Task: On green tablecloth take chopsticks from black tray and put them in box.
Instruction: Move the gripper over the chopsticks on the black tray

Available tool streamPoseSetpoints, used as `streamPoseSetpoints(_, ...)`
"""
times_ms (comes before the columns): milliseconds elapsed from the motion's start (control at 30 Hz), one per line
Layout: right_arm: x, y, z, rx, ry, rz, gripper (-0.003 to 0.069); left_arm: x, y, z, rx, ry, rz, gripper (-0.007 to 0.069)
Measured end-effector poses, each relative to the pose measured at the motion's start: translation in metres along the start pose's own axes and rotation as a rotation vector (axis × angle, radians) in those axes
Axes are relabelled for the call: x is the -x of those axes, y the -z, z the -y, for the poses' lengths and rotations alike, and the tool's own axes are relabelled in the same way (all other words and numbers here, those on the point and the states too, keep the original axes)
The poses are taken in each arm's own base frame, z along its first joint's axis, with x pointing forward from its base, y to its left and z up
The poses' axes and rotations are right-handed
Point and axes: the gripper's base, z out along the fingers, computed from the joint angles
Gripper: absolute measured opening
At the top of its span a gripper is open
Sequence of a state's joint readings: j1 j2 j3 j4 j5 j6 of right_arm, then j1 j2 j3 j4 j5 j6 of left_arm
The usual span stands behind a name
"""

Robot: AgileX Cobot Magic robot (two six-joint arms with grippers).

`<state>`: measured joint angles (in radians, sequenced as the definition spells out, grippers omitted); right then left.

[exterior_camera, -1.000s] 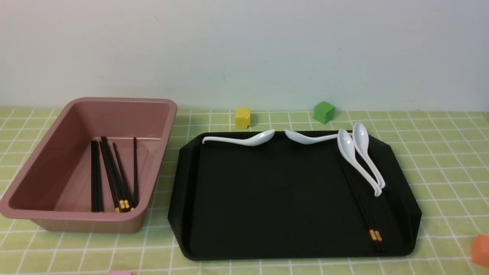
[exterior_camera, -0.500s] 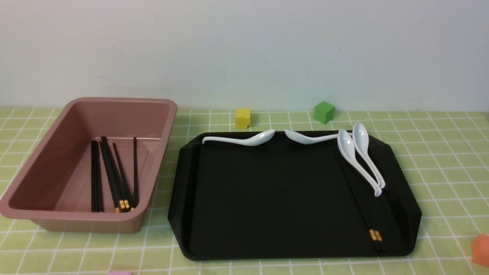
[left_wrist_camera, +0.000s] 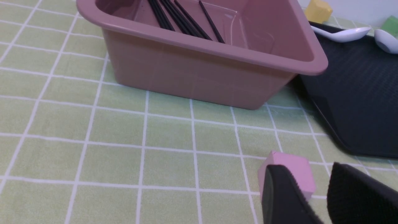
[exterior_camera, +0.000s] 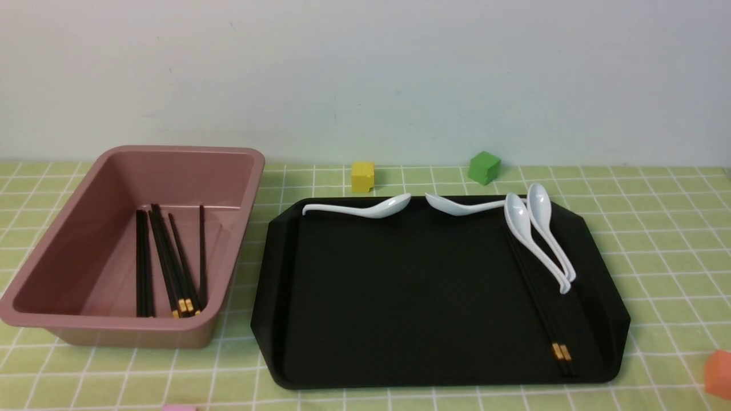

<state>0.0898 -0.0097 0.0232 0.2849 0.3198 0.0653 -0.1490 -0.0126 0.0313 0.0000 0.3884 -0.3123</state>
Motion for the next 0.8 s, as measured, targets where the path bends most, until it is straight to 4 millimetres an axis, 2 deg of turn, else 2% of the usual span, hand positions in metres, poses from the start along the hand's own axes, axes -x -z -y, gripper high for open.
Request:
streamPoseSetpoints(33,0.001,0.0,-0.003,0.031,-0.134,0.013,0.0195,0.0,0.0,0.0,0.0,0.0,0.0,0.0239)
streamPoseSetpoints(167,0.005,0.001,-0.009,0.112,-0.482,0.03,0.0202,0.0,0.0,0.0,0.0,0.0,0.0,0.0239)
streamPoseSetpoints(233,0.006,0.001,-0.011,0.141,-0.585,0.026,0.0204,0.0,0.0,0.0,0.0,0.0,0.0,0.0239)
streamPoseSetpoints(367,0.006,0.001,-0.014,0.169,-0.67,0.021,0.0208,0.0,0.0,0.0,0.0,0.0,0.0,0.0239)
streamPoseSetpoints(433,0.008,0.002,-0.016,0.181,-0.659,0.015,0.0209,0.0,0.0,0.0,0.0,0.0,0.0,0.0239)
streamPoseSetpoints(500,0.022,0.008,-0.021,0.211,-0.611,0.049,0.0203,0.0,0.0,0.0,0.0,0.0,0.0,0.0239)
streamPoseSetpoints(567,0.047,0.016,-0.03,0.235,-0.535,0.101,0.0177,0.0,0.0,0.0,0.0,0.0,0.0,0.0238)
streamPoseSetpoints(600,0.052,0.017,-0.032,0.235,-0.511,0.109,0.0169,0.0,0.0,0.0,0.0,0.0,0.0,0.0238)
streamPoseSetpoints(633,0.074,0.02,-0.04,0.221,-0.396,0.116,0.0123,0.0,0.0,0.0,0.0,0.0,0.0,0.0238)
streamPoseSetpoints(667,0.085,0.019,-0.044,0.208,-0.331,0.101,0.0087,0.0,0.0,0.0,0.0,0.0,0.0,0.0238)
streamPoseSetpoints(733,0.107,0.004,-0.053,0.148,-0.159,-0.058,0.0012,0.0,0.0,0.0,0.0,0.0,0.0,0.0238)
streamPoseSetpoints(800,0.119,-0.01,-0.058,0.102,-0.083,-0.23,-0.0006,0.0,0.0,0.0,0.0,0.0,0.0,0.0238)
